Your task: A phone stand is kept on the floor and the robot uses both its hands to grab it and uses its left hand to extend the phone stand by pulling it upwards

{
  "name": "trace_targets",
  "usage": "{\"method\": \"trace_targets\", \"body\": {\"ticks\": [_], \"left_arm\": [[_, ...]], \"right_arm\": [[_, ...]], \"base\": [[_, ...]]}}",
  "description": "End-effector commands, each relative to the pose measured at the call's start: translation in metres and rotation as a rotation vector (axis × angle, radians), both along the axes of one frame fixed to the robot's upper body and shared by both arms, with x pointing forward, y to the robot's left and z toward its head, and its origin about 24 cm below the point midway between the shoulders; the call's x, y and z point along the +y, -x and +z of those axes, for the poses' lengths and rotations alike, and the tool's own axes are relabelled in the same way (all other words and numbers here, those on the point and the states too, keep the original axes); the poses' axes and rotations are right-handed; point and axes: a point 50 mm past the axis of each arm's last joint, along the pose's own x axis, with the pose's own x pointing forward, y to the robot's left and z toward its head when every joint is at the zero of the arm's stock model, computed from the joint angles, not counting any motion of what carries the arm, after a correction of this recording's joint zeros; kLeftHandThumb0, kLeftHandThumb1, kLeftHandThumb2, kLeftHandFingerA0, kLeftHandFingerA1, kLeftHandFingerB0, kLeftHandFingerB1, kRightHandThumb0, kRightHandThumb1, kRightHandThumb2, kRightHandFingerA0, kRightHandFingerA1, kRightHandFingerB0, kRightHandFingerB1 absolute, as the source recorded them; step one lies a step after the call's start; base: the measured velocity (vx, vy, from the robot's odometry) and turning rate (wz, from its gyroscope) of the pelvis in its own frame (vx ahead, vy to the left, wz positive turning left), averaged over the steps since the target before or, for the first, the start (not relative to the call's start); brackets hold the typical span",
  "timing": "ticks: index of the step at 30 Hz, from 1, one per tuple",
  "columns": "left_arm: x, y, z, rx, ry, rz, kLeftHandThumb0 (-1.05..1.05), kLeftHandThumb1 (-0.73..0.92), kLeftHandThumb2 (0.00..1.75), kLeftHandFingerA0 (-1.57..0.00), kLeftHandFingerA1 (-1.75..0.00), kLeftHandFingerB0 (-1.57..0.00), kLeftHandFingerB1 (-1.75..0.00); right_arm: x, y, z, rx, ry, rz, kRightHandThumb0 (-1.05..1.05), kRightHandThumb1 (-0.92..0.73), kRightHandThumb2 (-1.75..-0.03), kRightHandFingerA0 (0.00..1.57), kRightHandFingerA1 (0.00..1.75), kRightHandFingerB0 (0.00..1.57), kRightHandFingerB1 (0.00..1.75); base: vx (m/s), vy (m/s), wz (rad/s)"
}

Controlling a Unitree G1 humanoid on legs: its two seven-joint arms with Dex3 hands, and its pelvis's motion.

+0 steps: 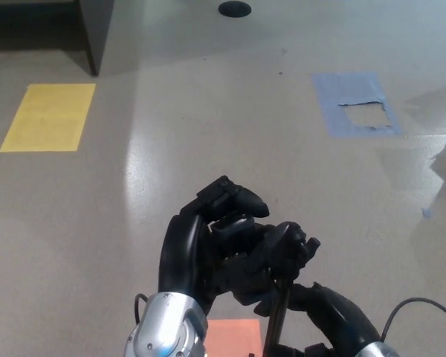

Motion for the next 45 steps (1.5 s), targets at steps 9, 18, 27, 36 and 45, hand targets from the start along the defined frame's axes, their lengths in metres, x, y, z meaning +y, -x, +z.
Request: {"method": "trace_targets", "body": {"ticks": [9, 18, 27, 36, 45], "left_arm": [[-0.018, 0.002, -0.010, 0.112, 0.042, -0.008, -0.23, 0.47, 0.78, -0.94, -1.75, -0.69, -1.75], [-0.021, 0.006, -0.011, 0.102, 0.014, -0.001, -0.25, 0.48, 0.74, -0.94, -1.75, -0.71, -1.75], [-0.035, -0.001, 0.024, 0.022, 0.099, -0.043, -0.22, 0.51, 0.73, -0.91, -1.75, -0.65, -1.75], [-0.054, -0.012, 0.072, -0.096, 0.180, -0.066, -0.13, 0.51, 0.77, -0.92, -1.75, -0.62, -1.75], [-0.059, -0.022, 0.099, -0.134, 0.210, -0.057, -0.04, 0.53, 0.78, -0.89, -1.75, -0.64, -1.75]], "right_arm": [[0.000, 0.007, -0.001, 0.001, -0.698, -0.500, -0.83, -0.31, -0.92, 1.55, 1.30, 1.46, 1.15], [-0.004, 0.010, -0.006, 0.018, -0.723, -0.532, -0.52, -0.17, -0.93, 1.57, 1.40, 1.57, 1.40], [-0.002, 0.008, -0.003, -0.011, -0.718, -0.541, -0.94, -0.78, -0.63, 1.57, 1.34, 1.57, 1.20], [-0.003, 0.010, -0.003, -0.034, -0.705, -0.558, -0.96, -0.62, -1.09, 1.53, 1.46, 1.52, 1.41], [-0.006, 0.012, 0.000, -0.093, -0.710, -0.525, -1.02, -0.63, -1.07, 1.56, 1.42, 1.48, 1.36]], "base": [[0.00, 0.000, 0.00], [0.00, 0.000, 0.00], [0.00, 0.000, 0.00], [0.00, 0.000, 0.00], [0.00, 0.000, 0.00]]}}
